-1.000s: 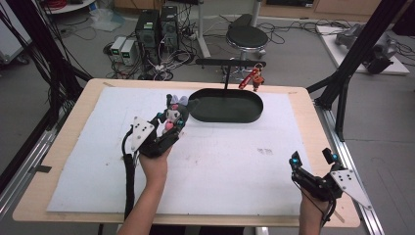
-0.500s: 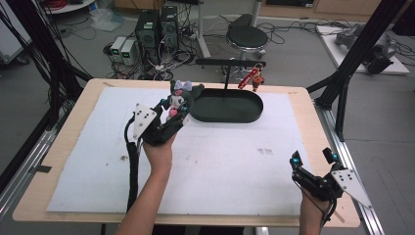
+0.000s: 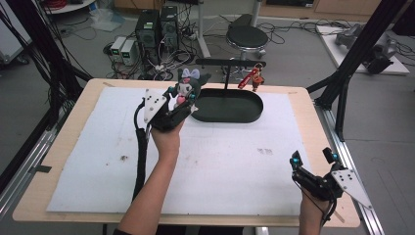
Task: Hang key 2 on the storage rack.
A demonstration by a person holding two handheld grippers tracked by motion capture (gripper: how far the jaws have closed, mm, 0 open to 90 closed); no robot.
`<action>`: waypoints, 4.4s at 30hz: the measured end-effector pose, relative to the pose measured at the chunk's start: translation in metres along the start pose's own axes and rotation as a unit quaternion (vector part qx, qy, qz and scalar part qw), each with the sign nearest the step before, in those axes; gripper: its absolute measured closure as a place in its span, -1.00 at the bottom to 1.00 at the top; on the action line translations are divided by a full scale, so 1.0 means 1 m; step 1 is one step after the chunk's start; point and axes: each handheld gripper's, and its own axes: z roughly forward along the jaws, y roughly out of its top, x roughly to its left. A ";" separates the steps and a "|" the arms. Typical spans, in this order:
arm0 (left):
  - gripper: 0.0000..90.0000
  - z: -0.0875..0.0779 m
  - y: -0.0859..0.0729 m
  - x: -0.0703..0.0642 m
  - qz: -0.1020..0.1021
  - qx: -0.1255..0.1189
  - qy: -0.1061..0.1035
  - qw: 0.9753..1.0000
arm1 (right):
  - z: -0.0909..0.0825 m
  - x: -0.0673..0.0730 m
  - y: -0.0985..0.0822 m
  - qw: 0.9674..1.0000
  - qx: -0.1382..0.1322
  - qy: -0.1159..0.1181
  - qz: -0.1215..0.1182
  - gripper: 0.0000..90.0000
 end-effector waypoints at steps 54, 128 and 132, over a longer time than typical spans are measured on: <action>0.10 0.102 -0.020 0.028 0.039 0.045 0.046 0.997 | 0.017 0.015 -0.011 0.999 0.018 0.031 -0.005 -0.96; -0.75 0.102 -0.029 0.065 0.020 0.062 0.103 0.993 | 0.019 0.015 -0.013 0.999 0.022 0.036 -0.003 -0.96; -0.93 0.093 -0.028 0.070 0.018 0.072 0.102 0.992 | 0.019 0.016 -0.013 0.999 0.021 0.036 -0.004 -0.96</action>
